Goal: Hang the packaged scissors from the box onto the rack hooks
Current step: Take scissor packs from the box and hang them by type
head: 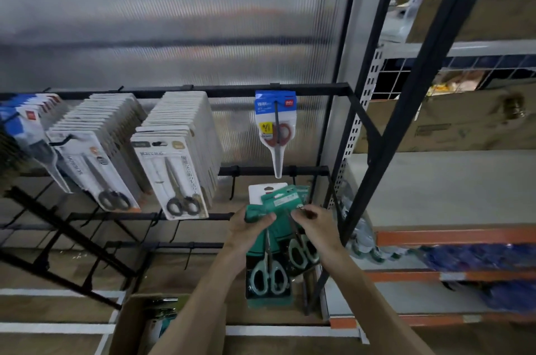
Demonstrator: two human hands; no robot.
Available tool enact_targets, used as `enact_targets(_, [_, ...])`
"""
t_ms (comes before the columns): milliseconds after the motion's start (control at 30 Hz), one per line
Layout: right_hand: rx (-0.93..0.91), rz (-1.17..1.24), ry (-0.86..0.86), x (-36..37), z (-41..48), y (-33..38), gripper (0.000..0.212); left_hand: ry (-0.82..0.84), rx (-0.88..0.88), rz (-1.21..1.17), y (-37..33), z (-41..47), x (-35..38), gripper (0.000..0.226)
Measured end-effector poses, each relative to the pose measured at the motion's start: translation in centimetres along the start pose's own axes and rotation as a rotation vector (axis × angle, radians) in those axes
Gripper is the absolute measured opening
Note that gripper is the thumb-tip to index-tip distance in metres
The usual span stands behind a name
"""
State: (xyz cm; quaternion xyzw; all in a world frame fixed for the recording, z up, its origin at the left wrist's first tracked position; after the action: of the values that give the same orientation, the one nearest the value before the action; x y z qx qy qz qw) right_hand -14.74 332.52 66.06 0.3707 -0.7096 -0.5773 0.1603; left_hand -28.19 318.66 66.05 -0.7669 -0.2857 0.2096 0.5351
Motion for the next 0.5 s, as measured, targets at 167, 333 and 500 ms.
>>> enact_targets(167, [0.113, 0.183, -0.095, -1.4, 0.3, -3.7, 0.012, 0.018, -0.008, -0.016, 0.8, 0.2, -0.8, 0.026])
enact_targets(333, [0.073, 0.165, -0.086, -1.3, -0.1, -5.3, 0.007, 0.023, -0.040, -0.012, 2.6, 0.9, -2.0, 0.028])
enact_targets(500, [0.079, 0.091, -0.175, -1.5, 1.9, -6.4, 0.008, -0.043, -0.057, 0.030, 4.0, 1.8, -3.1, 0.019])
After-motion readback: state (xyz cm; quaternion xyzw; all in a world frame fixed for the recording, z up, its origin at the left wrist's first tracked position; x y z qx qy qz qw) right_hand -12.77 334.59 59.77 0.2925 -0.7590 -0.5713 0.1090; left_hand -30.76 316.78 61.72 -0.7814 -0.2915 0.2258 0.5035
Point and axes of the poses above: each hand's wrist, its own z-axis towards the middle knuckle, its own x-axis out of the palm, y = z × x, the point moved 10 cm from there along z, towards the middle knuckle, and after that the axes turned 9 degrees about y, right-handed, at the moved point
